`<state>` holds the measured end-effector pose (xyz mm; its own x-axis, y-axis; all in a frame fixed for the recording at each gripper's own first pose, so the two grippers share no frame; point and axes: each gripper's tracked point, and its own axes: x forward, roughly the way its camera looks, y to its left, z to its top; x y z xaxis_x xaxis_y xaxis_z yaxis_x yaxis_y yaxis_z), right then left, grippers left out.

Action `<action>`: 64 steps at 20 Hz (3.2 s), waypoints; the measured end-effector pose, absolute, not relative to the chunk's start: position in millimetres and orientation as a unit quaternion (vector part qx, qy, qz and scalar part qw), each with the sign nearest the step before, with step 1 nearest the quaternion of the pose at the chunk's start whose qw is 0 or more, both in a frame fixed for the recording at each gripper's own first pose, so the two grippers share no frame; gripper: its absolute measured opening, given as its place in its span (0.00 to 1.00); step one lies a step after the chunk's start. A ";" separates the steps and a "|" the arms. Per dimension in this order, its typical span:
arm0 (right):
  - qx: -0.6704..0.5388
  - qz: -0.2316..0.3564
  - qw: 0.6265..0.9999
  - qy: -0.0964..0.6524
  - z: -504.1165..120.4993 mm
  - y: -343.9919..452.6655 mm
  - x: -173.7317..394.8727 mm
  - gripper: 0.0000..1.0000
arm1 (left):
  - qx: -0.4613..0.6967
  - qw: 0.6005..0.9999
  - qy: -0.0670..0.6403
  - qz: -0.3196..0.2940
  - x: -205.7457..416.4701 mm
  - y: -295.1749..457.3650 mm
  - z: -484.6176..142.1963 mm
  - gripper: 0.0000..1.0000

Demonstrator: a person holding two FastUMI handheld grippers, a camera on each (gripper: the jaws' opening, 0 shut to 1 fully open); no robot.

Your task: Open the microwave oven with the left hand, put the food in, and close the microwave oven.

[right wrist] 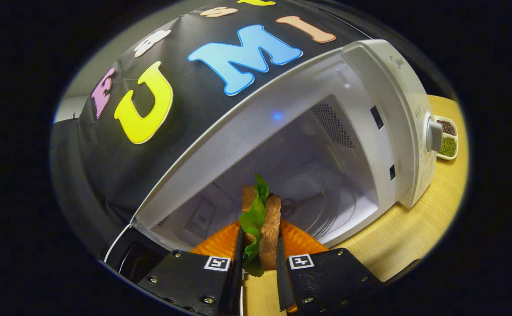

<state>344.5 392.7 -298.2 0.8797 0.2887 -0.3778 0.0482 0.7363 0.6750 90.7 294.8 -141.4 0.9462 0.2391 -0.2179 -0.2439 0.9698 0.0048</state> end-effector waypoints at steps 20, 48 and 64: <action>0.115 0.064 0.983 0.128 -201.9 326.6 300.6 0.98 | -0.013 0.990 0.099 0.095 114.1 270.3 -167.6 0.98; 0.076 0.106 0.990 0.056 -39.6 158.6 73.9 0.98 | 0.013 0.983 0.164 0.076 103.0 188.8 -269.5 0.18; 0.066 0.060 0.993 0.071 -39.2 110.3 61.3 0.98 | 0.024 0.982 0.152 -0.109 128.8 25.9 -235.3 0.12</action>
<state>61.3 110.3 -39.2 0.9827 0.1292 -0.1327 -0.1106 0.9841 0.1390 128.8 25.9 -235.3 0.9299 -0.2073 -0.3037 0.2219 0.9750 0.0138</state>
